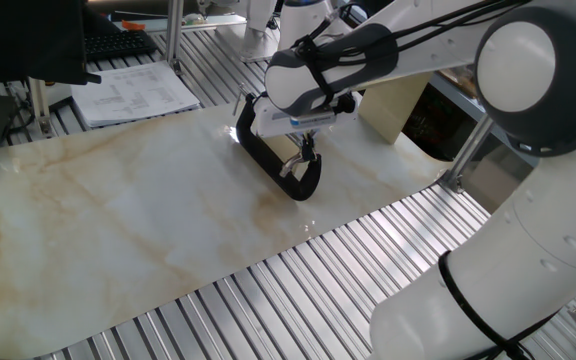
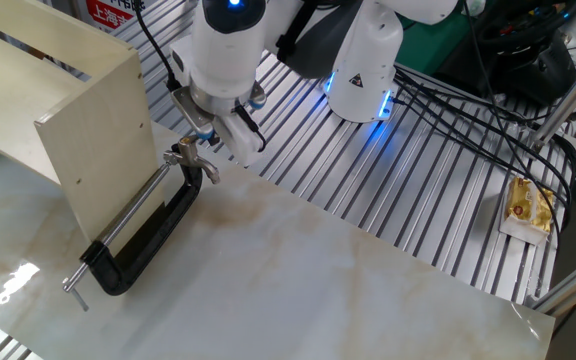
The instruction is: Turn on the water tap
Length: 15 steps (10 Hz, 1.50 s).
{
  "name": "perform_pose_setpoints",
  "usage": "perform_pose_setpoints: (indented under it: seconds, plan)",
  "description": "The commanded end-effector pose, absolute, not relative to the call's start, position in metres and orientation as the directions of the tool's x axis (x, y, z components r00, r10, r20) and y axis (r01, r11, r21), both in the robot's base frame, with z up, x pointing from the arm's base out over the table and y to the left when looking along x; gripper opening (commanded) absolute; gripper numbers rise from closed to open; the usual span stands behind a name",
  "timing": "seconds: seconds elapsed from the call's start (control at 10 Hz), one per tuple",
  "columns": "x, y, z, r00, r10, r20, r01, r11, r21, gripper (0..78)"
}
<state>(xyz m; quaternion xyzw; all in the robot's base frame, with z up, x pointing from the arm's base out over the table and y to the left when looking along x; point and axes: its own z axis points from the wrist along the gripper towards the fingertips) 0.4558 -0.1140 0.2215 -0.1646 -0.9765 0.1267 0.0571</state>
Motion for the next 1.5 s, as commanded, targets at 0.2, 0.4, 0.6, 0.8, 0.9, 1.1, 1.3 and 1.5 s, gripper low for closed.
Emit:
perform_pose_setpoints:
  seconds: [0.2,0.4,0.6,0.8,0.9,1.1,1.3,1.5]
  plan:
    - [0.456,-0.115,0.222,-0.937,0.342,0.072,0.313,0.913,-0.262,0.0]
    - [0.457,-0.109,0.223,-0.931,0.357,0.073,0.329,0.909,-0.255,0.0]
    - [0.457,-0.104,0.224,-0.928,0.364,0.082,0.334,0.908,-0.252,0.0]
    - [0.454,-0.103,0.224,-0.934,0.347,0.089,0.316,0.914,-0.254,0.0]
    - [0.450,-0.102,0.223,-0.936,0.338,0.092,0.306,0.917,-0.255,0.0]
    - [0.440,-0.100,0.226,-0.942,0.319,0.099,0.285,0.923,-0.259,0.0]
    - [0.438,-0.103,0.231,-0.945,0.306,0.115,0.269,0.927,-0.261,0.0]
    - [0.438,-0.106,0.232,-0.944,0.310,0.115,0.273,0.926,-0.260,0.0]
